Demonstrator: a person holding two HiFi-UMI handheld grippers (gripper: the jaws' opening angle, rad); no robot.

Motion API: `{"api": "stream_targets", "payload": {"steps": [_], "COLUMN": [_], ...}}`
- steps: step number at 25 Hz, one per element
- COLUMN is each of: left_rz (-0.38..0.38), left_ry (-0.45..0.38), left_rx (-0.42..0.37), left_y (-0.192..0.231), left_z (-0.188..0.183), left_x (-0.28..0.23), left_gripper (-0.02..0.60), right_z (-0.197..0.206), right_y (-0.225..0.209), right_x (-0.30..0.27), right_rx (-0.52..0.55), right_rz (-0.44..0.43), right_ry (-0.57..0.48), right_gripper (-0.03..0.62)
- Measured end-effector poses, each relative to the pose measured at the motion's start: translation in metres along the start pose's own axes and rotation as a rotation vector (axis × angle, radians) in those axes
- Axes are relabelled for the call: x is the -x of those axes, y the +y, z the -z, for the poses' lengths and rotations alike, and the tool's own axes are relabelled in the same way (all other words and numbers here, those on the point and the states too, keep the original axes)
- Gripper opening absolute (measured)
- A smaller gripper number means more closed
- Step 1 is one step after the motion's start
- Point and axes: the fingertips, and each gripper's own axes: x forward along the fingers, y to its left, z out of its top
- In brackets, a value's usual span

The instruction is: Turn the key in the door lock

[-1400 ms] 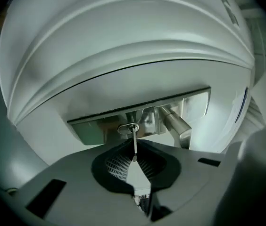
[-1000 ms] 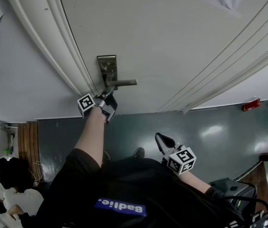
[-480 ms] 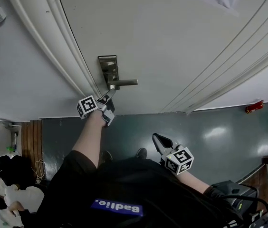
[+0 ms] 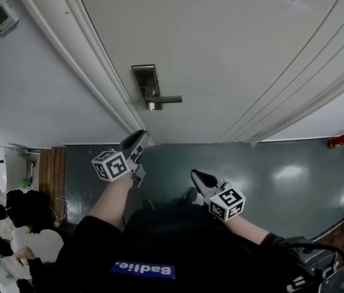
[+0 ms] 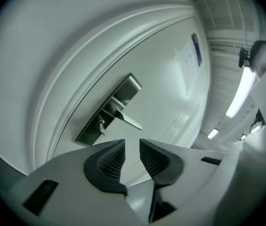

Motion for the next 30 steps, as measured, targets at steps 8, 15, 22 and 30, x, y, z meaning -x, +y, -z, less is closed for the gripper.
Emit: {"api": "stream_targets", "payload": {"steps": [8, 15, 22, 30], "left_rz": [0.138, 0.270, 0.342, 0.338], "left_ry": [0.044, 0.030, 0.048, 0.051], "left_rx": [-0.480, -0.621, -0.670, -0.660], "left_y": [-0.095, -0.138, -0.154, -0.155], "left_z": [0.008, 0.024, 0.031, 0.035], "left_x": [0.075, 0.112, 0.130, 0.137], "left_gripper": [0.078, 0.045, 0.008, 0.006], "right_z": [-0.032, -0.066, -0.068, -0.060], "right_y": [0.065, 0.115, 0.137, 0.138], "right_x": [-0.014, -0.021, -0.023, -0.021], "right_rx": [0.129, 0.235, 0.271, 0.228], "right_rz": [-0.012, -0.024, -0.023, -0.035], "right_ry": [-0.096, -0.166, -0.181, -0.183], "right_gripper": [0.002, 0.002, 0.002, 0.002]}}
